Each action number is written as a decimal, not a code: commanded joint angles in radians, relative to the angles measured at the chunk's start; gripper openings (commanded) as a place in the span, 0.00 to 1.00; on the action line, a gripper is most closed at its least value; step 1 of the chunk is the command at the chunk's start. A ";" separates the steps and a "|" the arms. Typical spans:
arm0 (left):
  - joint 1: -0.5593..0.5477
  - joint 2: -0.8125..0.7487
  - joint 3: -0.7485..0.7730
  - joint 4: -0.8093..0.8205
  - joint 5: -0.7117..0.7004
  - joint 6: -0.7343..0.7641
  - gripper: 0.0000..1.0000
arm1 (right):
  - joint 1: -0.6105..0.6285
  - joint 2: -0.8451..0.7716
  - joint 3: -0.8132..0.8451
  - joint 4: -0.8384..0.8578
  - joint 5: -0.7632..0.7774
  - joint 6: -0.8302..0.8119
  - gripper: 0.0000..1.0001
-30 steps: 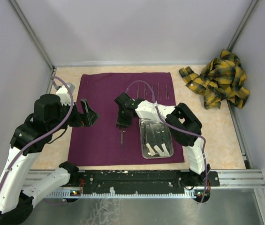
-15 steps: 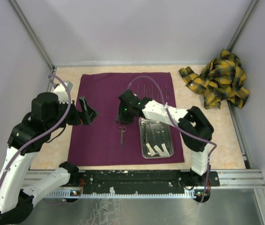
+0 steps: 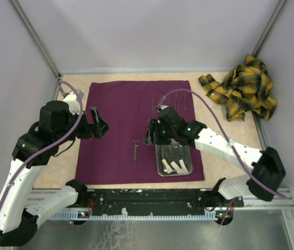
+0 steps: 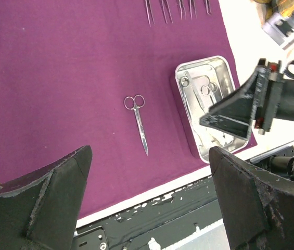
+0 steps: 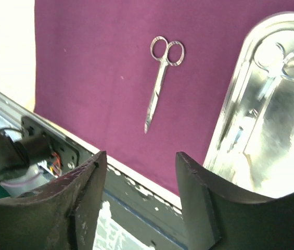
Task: Open and lay out the surgical kit
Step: Place the medical item in the surgical kit, then pick up the medical item from the container.
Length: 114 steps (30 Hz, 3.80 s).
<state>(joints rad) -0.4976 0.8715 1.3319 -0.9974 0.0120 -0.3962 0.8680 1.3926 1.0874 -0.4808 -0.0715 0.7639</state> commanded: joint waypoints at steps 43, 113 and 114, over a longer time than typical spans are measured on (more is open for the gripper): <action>-0.002 0.193 -0.161 0.254 0.009 -0.023 1.00 | -0.153 0.016 -0.086 -0.046 0.182 -0.299 0.42; 0.010 0.149 -0.185 0.241 0.004 0.015 1.00 | -0.016 -0.005 -0.298 0.053 0.056 -0.281 0.29; 0.009 0.149 -0.184 0.240 0.005 0.015 1.00 | -0.017 0.000 -0.293 0.055 0.059 -0.283 0.28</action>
<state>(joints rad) -0.4927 1.0367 1.1141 -0.7441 0.0177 -0.3805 0.8375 1.3762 0.7471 -0.4618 -0.0277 0.4908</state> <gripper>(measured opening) 0.997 0.292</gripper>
